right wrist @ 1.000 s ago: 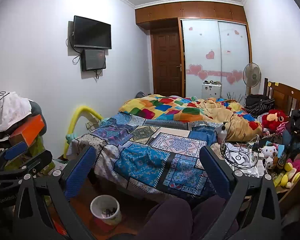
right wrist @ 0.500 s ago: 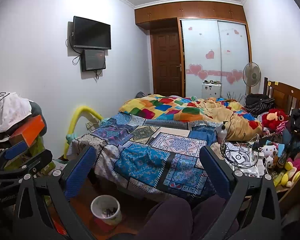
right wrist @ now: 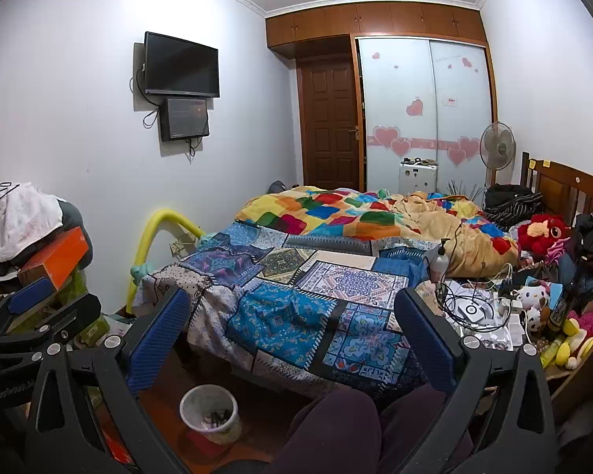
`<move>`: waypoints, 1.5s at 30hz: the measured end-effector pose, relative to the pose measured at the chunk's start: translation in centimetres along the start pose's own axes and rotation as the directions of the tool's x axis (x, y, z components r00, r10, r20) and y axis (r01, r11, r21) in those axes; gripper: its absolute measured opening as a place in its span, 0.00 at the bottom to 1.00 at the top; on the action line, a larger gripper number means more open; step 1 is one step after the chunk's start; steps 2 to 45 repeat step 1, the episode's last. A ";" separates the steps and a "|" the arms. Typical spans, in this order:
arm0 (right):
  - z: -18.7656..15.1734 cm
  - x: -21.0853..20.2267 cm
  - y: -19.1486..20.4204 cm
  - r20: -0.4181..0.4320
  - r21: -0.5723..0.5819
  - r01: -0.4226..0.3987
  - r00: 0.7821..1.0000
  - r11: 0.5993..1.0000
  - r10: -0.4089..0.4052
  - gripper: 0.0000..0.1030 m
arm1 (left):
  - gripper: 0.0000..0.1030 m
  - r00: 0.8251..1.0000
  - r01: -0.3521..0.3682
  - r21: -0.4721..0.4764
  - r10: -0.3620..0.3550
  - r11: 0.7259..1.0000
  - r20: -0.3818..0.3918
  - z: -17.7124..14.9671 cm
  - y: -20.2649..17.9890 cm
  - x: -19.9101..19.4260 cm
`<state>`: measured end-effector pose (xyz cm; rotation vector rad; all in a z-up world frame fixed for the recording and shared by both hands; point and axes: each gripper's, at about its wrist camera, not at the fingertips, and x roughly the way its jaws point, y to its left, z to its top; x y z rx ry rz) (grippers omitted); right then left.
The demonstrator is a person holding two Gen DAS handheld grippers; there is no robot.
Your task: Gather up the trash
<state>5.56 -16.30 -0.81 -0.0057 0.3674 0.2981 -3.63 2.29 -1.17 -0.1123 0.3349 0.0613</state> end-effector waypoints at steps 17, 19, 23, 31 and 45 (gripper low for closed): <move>0.0 0.0 0.0 -0.001 0.001 0.000 1.000 1.000 0.000 1.00 | 0.98 1.000 0.001 0.000 -0.001 1.000 -0.001 0.0 0.0 0.0; 0.0 0.0 0.0 -0.001 0.001 0.000 1.000 1.000 0.000 1.00 | 0.98 1.000 0.001 0.000 -0.001 1.000 -0.001 0.0 0.0 0.0; 0.0 0.0 0.0 -0.001 0.001 0.000 1.000 1.000 0.000 1.00 | 0.98 1.000 0.001 0.000 -0.001 1.000 -0.001 0.0 0.0 0.0; 0.0 0.0 0.0 -0.001 0.001 0.000 1.000 1.000 0.000 1.00 | 0.98 1.000 0.001 0.000 -0.001 1.000 -0.001 0.0 0.0 0.0; 0.0 0.0 0.0 -0.001 0.001 0.000 1.000 1.000 0.000 1.00 | 0.98 1.000 0.001 0.000 -0.001 1.000 -0.001 0.0 0.0 0.0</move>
